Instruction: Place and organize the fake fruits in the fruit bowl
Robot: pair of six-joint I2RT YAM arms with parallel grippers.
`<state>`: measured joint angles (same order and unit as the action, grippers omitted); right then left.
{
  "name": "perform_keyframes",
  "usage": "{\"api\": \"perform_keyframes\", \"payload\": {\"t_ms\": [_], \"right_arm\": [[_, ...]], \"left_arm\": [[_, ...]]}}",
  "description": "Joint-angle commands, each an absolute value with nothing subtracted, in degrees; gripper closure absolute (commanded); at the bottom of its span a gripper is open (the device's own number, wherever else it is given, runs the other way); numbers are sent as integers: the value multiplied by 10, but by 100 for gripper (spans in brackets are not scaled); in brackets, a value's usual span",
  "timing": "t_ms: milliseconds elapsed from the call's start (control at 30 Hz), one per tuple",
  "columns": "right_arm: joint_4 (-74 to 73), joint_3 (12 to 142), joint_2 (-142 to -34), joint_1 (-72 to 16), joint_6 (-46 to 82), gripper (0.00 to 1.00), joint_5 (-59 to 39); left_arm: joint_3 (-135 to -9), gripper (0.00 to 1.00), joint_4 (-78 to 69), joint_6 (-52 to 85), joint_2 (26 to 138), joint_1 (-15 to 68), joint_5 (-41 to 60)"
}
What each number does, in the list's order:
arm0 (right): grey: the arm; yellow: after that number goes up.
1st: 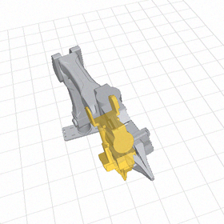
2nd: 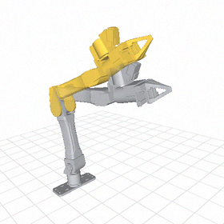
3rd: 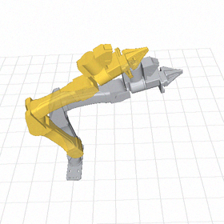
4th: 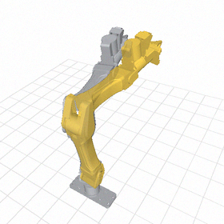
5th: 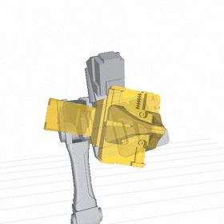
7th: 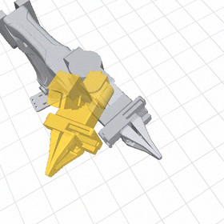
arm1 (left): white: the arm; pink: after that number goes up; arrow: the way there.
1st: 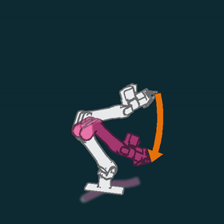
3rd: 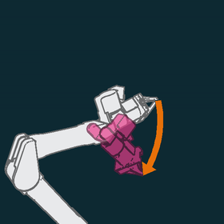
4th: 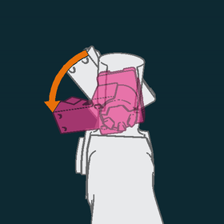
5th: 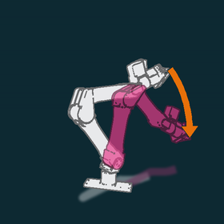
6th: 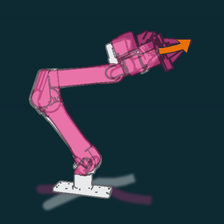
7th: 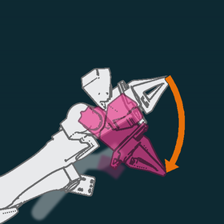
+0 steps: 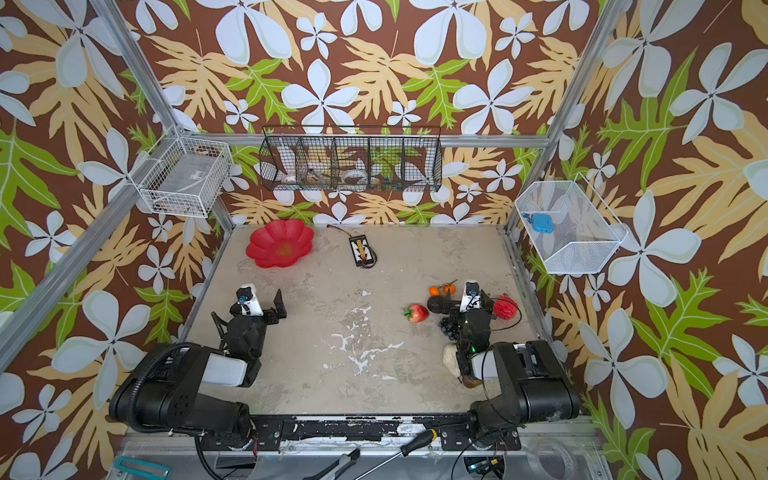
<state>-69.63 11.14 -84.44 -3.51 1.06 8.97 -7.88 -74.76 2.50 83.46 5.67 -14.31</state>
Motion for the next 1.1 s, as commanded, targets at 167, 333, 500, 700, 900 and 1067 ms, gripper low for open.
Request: {"api": "perform_keyframes", "payload": {"t_ms": [167,333,500,700,900,1067], "right_arm": [[-698,111,-842,-35,12,0,88],[-698,111,-842,-35,12,0,88],[-697,111,-842,-35,12,0,87],[-697,112,-843,-35,12,1,88],[-703,106,-838,-33,15,1,90],[-721,58,-761,-40,10,0,94]], "left_arm": [[-81,0,-761,22,836,56,-143],[-82,0,-762,22,836,56,-142],[-82,0,-761,22,836,56,-142],[-82,0,-762,22,836,56,-141],[-59,0,-795,8,829,56,-104],[22,0,-927,-11,800,67,-75]]}}
